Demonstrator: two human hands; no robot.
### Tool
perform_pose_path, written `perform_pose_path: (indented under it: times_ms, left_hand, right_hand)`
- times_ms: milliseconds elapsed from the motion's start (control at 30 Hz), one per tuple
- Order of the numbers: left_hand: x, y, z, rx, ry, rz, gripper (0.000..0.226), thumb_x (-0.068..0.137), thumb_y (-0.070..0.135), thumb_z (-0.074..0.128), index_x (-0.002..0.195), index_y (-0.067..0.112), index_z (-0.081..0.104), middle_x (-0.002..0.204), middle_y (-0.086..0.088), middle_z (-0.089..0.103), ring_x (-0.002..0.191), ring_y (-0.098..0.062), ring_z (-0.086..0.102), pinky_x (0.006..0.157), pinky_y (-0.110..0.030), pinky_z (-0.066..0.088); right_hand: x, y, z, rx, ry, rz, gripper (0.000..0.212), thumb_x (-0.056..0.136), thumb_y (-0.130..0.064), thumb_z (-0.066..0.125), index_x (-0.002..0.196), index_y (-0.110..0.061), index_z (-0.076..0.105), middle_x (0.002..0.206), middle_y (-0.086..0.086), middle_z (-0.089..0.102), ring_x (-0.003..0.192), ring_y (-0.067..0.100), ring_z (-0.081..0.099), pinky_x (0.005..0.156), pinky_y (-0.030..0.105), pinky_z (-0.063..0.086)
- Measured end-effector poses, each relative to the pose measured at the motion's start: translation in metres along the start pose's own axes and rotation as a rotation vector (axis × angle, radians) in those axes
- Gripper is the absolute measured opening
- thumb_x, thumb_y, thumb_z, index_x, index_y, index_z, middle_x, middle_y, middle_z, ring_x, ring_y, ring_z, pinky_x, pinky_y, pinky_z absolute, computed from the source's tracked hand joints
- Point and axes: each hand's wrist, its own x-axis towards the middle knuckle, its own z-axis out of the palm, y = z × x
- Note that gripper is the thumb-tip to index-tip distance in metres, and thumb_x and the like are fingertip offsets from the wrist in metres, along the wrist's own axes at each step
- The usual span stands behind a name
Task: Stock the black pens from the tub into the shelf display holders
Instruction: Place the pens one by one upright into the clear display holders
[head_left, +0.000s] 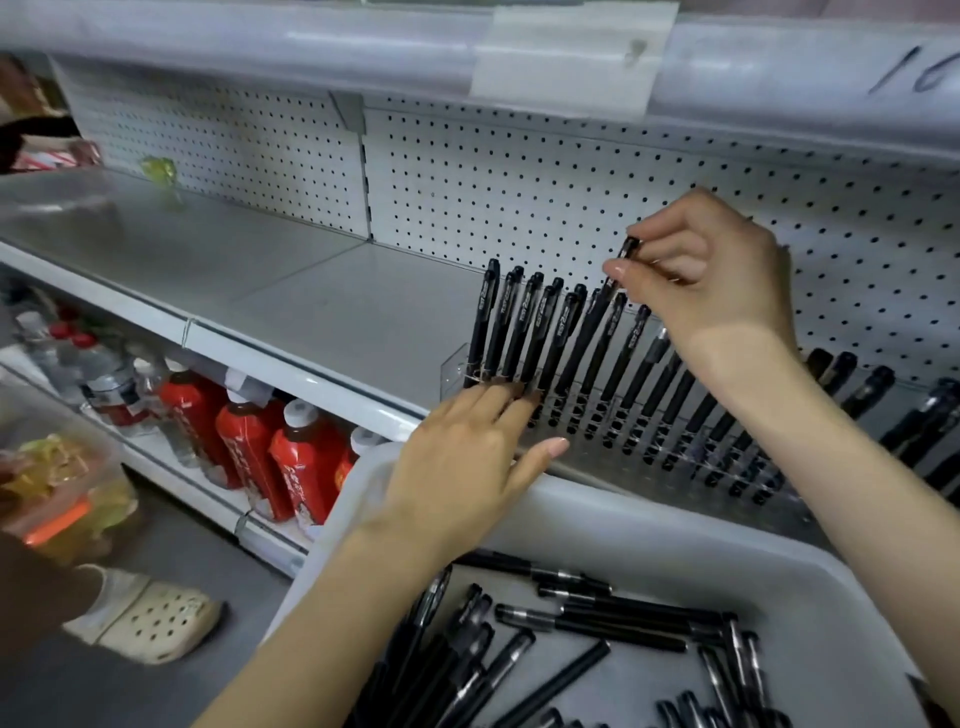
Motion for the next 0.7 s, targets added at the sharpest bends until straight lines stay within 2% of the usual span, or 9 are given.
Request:
perform_pose_path:
  times_ms: [233,333,467,600,700]
  left_hand:
    - [0.000,-0.001,0.005,0.018,0.043,-0.026,0.064,0.094,0.059,0.019,0.120,0.017,0.060,0.119,0.002,0.061,0.110,-0.016,0.057,0.090,-0.030,0.047]
    - [0.001,-0.001,0.006,0.033,0.055,-0.018,0.063,0.095,0.058,0.020,0.116,0.016,0.061,0.114,0.002,0.062,0.104,-0.015,0.059,0.085,-0.028,0.048]
    - [0.001,-0.001,0.005,0.014,0.041,-0.009,0.068,0.094,0.061,0.013,0.119,0.018,0.059,0.120,0.002,0.060,0.111,-0.013,0.056,0.091,-0.029,0.047]
    - [0.001,-0.001,0.006,0.018,0.070,-0.011,0.065,0.094,0.060,0.018,0.116,0.017,0.061,0.116,0.002,0.062,0.107,-0.014,0.058,0.086,-0.029,0.049]
    - [0.001,-0.002,0.007,0.016,0.080,-0.012,0.062,0.094,0.059,0.021,0.114,0.017,0.062,0.114,0.002,0.062,0.104,-0.015,0.058,0.083,-0.029,0.049]
  right_hand:
    - [-0.006,0.005,0.010,-0.168,-0.100,0.011,0.016,0.080,-0.025,0.073,0.092,-0.021,0.062,0.086,-0.010,0.060,0.078,0.002,0.057,0.074,0.015,0.042]
    - [-0.008,0.006,0.013,-0.202,-0.097,-0.006,0.016,0.080,-0.024,0.073,0.092,-0.020,0.064,0.083,-0.010,0.059,0.074,-0.006,0.053,0.072,0.011,0.041]
    - [-0.002,0.003,0.012,-0.198,-0.106,0.016,0.019,0.078,-0.020,0.076,0.093,-0.013,0.067,0.084,-0.002,0.062,0.074,0.006,0.059,0.078,0.019,0.049]
    - [0.005,-0.003,0.008,-0.223,-0.189,0.042,0.017,0.077,-0.018,0.076,0.090,-0.015,0.065,0.076,-0.005,0.060,0.058,0.001,0.059,0.058,0.005,0.046]
    - [0.010,-0.009,0.005,-0.263,-0.230,0.067,0.017,0.078,-0.020,0.076,0.089,-0.014,0.065,0.077,-0.003,0.063,0.058,0.002,0.063,0.057,0.006,0.045]
